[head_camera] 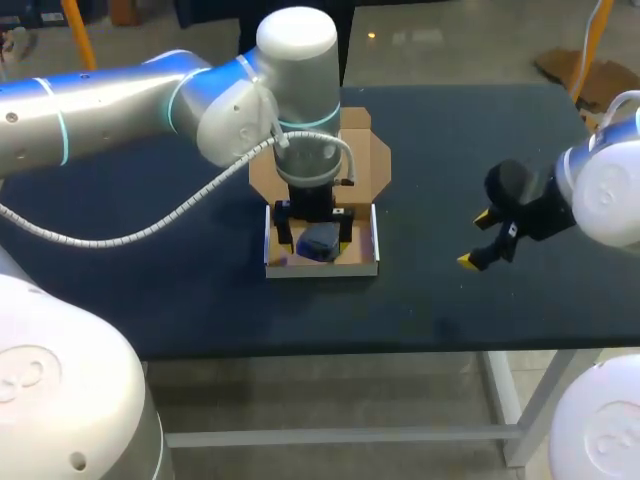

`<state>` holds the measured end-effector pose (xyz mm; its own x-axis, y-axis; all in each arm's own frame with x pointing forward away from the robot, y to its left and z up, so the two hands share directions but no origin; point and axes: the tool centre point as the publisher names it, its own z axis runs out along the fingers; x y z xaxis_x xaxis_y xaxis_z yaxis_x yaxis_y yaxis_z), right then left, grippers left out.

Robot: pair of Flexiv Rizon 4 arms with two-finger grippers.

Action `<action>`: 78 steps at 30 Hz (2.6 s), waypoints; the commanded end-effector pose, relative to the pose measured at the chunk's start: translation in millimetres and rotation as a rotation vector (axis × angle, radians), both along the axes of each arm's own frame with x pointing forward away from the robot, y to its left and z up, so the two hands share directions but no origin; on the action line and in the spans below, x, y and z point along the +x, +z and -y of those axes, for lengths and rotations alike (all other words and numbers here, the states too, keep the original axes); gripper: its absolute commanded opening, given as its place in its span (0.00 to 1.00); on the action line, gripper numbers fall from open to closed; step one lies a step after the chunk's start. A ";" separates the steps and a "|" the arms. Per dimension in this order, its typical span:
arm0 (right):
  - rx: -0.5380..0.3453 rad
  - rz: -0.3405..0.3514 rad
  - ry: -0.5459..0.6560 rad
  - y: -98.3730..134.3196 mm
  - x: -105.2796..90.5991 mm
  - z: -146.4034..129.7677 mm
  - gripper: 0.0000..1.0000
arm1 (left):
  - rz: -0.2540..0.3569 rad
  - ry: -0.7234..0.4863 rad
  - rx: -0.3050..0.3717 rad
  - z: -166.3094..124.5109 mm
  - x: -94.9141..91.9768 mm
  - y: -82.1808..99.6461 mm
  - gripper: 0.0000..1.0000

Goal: Assemble the packaging by folding the flat box into shape, placing the metal phone stand inside, and closing the box properly

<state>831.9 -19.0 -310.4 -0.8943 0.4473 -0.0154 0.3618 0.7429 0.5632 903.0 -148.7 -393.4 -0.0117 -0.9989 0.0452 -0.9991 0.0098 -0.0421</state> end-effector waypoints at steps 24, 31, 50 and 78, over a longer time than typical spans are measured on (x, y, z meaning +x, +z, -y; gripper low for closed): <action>0.007 0.000 0.004 0.5 -0.3 2.1 1.00 | -0.039 0.061 0.009 2.7 -50.9 -3.3 1.00; 0.007 0.000 0.004 0.5 -0.3 2.1 1.00 | -0.040 0.049 -0.002 -0.1 -63.7 -3.1 1.00; 0.007 0.000 0.004 0.5 -0.3 2.1 1.00 | -0.044 0.055 0.008 -3.7 -103.5 -5.1 1.00; 0.007 0.000 0.004 0.5 -0.3 2.1 1.00 | 0.061 -0.014 -0.032 -7.9 -106.2 41.4 1.00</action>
